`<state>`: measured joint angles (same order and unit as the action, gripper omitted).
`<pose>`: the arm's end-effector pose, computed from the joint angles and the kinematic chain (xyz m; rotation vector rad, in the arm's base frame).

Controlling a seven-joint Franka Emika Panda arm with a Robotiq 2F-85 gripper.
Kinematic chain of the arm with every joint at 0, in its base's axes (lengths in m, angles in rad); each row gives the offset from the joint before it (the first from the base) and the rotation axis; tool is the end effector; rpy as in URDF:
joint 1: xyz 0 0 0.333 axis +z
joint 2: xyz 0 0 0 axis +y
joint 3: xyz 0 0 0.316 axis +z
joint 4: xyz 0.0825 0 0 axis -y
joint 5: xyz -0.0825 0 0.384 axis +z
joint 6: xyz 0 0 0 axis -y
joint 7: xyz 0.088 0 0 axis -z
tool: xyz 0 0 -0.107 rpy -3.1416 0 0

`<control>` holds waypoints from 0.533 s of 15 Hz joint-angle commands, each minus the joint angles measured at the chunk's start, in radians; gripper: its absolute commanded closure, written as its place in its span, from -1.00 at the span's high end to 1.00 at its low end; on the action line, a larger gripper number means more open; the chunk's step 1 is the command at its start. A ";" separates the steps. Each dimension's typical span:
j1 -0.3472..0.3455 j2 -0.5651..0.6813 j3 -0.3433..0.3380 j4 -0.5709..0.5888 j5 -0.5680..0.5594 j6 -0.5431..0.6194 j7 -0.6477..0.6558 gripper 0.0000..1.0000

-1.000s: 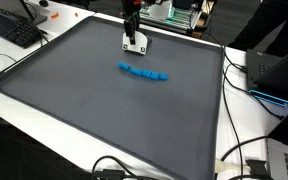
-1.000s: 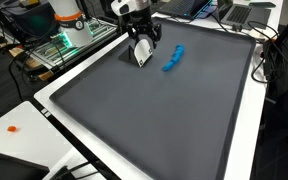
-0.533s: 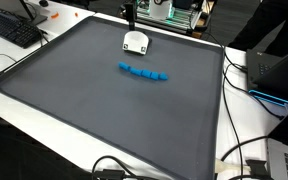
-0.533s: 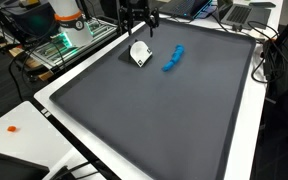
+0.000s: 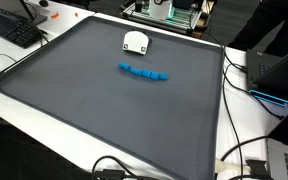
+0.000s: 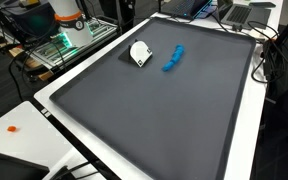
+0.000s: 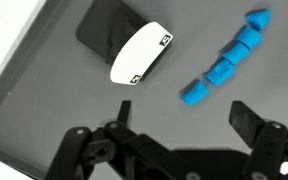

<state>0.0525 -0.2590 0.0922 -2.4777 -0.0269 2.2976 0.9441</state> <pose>0.4464 0.0645 0.3934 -2.8982 1.1988 -0.1403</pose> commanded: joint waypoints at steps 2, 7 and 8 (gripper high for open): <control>0.008 -0.025 0.021 0.029 -0.011 -0.013 -0.221 1.00; 0.020 -0.025 0.040 0.052 -0.014 0.006 -0.475 1.00; 0.021 -0.026 0.044 0.054 -0.014 0.012 -0.526 1.00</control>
<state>0.0676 -0.2716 0.1267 -2.4211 -0.0271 2.2983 0.5383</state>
